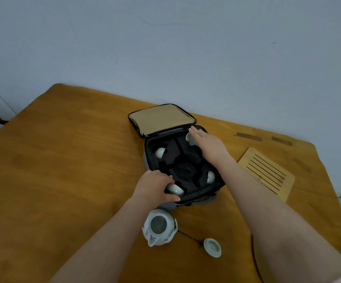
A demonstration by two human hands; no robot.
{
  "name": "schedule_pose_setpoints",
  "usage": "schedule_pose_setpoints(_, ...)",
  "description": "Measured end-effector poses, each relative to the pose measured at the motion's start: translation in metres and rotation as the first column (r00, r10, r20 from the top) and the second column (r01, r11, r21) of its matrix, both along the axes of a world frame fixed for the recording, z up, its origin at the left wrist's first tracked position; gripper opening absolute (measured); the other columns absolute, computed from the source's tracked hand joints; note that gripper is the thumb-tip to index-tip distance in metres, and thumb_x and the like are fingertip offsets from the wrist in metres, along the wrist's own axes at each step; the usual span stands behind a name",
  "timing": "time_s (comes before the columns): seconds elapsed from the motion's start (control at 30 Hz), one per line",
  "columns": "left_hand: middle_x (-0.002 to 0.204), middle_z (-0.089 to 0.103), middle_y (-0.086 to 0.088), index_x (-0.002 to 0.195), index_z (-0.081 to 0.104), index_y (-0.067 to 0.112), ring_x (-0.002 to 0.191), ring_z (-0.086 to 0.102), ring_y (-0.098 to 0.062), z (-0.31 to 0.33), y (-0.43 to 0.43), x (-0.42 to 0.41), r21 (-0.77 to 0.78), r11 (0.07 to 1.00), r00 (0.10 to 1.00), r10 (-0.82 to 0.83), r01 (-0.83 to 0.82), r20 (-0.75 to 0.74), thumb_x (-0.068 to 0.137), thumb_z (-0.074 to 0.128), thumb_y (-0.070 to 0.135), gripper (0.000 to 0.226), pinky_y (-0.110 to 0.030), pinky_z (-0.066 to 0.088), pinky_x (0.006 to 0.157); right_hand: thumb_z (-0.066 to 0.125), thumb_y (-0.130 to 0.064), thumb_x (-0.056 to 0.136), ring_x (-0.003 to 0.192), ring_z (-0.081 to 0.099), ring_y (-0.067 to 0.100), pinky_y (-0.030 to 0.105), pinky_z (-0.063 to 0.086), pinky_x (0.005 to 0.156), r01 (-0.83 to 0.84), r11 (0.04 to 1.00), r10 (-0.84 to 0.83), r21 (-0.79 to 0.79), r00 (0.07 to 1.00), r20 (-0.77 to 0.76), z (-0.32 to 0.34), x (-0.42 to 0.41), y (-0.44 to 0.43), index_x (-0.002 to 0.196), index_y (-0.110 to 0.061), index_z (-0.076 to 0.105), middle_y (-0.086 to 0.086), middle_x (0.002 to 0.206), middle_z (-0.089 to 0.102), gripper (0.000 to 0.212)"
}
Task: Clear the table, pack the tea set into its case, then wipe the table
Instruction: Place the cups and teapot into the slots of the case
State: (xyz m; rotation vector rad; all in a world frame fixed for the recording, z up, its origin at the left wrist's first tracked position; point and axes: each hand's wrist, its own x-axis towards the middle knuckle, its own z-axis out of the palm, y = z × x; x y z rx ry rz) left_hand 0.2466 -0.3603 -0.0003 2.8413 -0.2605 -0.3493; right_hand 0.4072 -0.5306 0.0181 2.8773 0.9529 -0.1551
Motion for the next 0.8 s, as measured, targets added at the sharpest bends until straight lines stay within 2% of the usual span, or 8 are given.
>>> schedule_pose_setpoints(0.1,0.146,0.046,0.011,0.139,0.049,0.027,0.127,0.044,-0.011,0.002,-0.001,-0.001,0.002,1.0,1.0,0.005,-0.005,-0.005,0.083,0.056,0.064,0.067,-0.028,0.032,0.105,0.042,0.021,0.081,0.129,0.048,0.026,0.028,0.04,0.069,0.077,0.994,-0.077,0.072,0.997,-0.004,0.001,-0.011,0.001,0.153,-0.018,0.02,-0.003,0.161,0.017,0.085)
schedule_pose_setpoints(0.17,0.146,0.046,0.011,0.139,0.048,0.027,0.127,0.044,-0.011,0.002,-0.002,-0.002,0.006,1.0,1.0,0.008,-0.008,-0.01,0.083,0.056,0.064,0.067,-0.028,0.032,0.105,0.043,0.019,0.081,0.121,0.055,0.027,0.028,0.038,0.064,0.09,0.994,-0.092,0.062,0.996,0.022,0.002,-0.015,0.004,0.149,-0.017,0.03,-0.003,0.16,0.02,0.078)
schedule_pose_setpoints(0.23,0.146,0.045,0.011,0.139,0.048,0.028,0.127,0.043,-0.01,0.002,-0.002,-0.002,0.013,1.0,1.0,0.01,-0.01,-0.008,0.083,0.056,0.065,0.067,-0.029,0.032,0.105,0.044,0.017,0.083,0.127,0.051,0.024,0.029,0.043,0.067,0.095,0.994,-0.097,0.048,0.995,0.037,0.001,-0.02,0.008,0.145,-0.014,0.036,-0.001,0.16,0.022,0.07)
schedule_pose_setpoints(0.3,0.146,0.045,0.011,0.139,0.048,0.028,0.127,0.044,-0.01,0.002,-0.002,-0.003,0.019,1.0,1.0,0.012,-0.012,-0.01,0.083,0.055,0.065,0.067,-0.029,0.033,0.105,0.043,0.012,0.087,0.135,0.043,0.02,0.03,0.048,0.079,0.11,0.993,-0.111,0.052,0.993,0.029,0.0,-0.025,0.013,0.145,-0.013,0.037,0.0,0.16,0.022,0.063)
schedule_pose_setpoints(0.47,0.145,0.046,0.011,0.14,0.048,0.027,0.125,0.045,-0.012,0.003,-0.003,-0.005,0.022,1.0,1.0,0.013,-0.012,-0.013,0.085,0.055,0.063,0.066,-0.029,0.034,0.103,0.042,-0.002,0.094,0.14,0.035,0.018,0.03,0.046,0.093,0.145,0.982,-0.145,0.118,0.989,-0.009,-0.003,-0.026,0.016,0.149,-0.01,0.03,0.003,0.161,0.019,0.057)
schedule_pose_setpoints(0.63,0.148,0.043,0.011,0.14,0.048,0.027,0.125,0.045,-0.012,0.004,-0.002,-0.006,0.017,1.0,1.0,0.005,-0.005,-0.007,0.086,0.054,0.062,0.065,-0.029,0.034,0.102,0.041,-0.004,0.095,0.135,0.042,0.021,0.031,0.046,0.088,0.186,0.969,-0.173,0.162,0.981,-0.092,-0.007,-0.025,0.012,0.152,-0.01,0.023,0.002,0.162,0.013,0.061)
schedule_pose_setpoints(0.8,0.15,0.04,0.012,0.14,0.048,0.028,0.126,0.044,-0.012,0.003,-0.003,-0.006,0.011,1.0,1.0,-0.001,0.001,-0.002,0.086,0.054,0.062,0.064,-0.028,0.033,0.102,0.037,-0.005,0.097,0.144,0.028,0.02,0.032,0.04,0.101,0.217,0.956,-0.192,0.197,0.972,-0.138,-0.016,-0.027,0.013,0.154,-0.009,0.017,0.002,0.163,0.006,0.06)
